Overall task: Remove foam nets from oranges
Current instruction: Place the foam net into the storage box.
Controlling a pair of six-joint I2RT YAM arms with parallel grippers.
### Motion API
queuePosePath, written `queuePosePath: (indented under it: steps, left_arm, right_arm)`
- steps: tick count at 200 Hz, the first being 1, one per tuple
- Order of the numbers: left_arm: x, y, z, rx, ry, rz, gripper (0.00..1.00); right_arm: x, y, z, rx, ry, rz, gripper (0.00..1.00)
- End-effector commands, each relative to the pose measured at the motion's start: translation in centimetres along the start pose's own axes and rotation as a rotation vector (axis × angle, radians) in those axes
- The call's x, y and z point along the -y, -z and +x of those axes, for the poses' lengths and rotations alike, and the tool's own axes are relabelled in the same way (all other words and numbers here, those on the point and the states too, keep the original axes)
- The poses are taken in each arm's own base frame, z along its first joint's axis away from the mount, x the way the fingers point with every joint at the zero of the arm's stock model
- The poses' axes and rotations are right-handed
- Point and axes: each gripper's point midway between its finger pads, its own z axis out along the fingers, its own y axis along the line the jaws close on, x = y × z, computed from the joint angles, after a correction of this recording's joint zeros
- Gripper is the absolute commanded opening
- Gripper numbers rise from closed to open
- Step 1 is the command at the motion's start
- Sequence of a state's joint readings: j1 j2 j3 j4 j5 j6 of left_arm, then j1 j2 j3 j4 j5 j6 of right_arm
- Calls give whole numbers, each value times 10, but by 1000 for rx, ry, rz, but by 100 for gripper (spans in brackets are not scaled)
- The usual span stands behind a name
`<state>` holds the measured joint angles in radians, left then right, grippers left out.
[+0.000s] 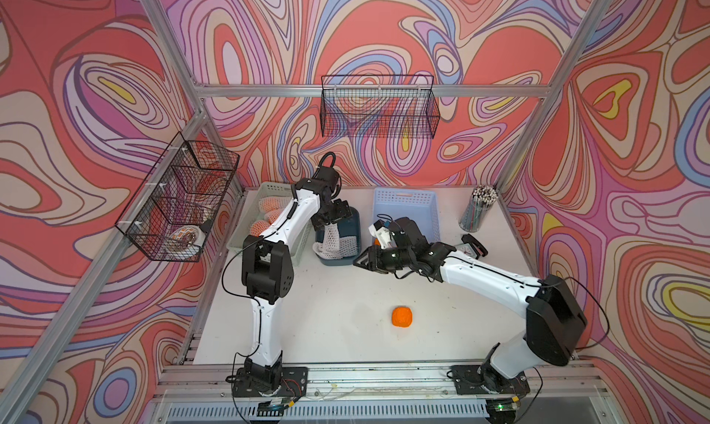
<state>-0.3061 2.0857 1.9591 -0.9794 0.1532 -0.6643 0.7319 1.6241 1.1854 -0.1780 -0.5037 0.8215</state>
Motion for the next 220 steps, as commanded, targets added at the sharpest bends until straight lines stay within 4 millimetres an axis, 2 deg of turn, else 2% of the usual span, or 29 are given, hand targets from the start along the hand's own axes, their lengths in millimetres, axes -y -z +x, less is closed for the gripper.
queuePosePath:
  steps: [1, 26, 29, 38, 80, 122, 165, 196, 220]
  left_arm:
    - [9, 23, -5, 36, 38, 77, 91]
    - [11, 26, -3, 35, 84, 123, 91]
    - [11, 27, -4, 36, 91, 130, 91]
    - [13, 28, -4, 35, 108, 151, 91]
    - [18, 33, 0, 17, 140, 201, 91]
    - [11, 39, 4, 6, 149, 215, 91]
    - [9, 49, 8, -5, 88, 234, 92]
    - [7, 59, 9, -6, 42, 253, 92]
    - [13, 67, 13, -16, 2, 293, 92]
  right_arm:
    - [-34, -12, -29, 45, -11, -131, 31]
    - [-40, -26, -44, 71, -66, -190, 25]
    - [-33, -35, -43, 61, -85, -182, 25]
    - [-30, -43, -45, 61, -110, -196, 22]
    - [-17, -69, -58, 77, -160, -190, 17]
    - [1, -93, -76, 122, -194, -140, 17]
    - [32, -106, -100, 158, -226, -7, 17]
    - [39, -106, -120, 182, -229, 16, 17]
    - [50, -112, -123, 163, -255, 36, 17]
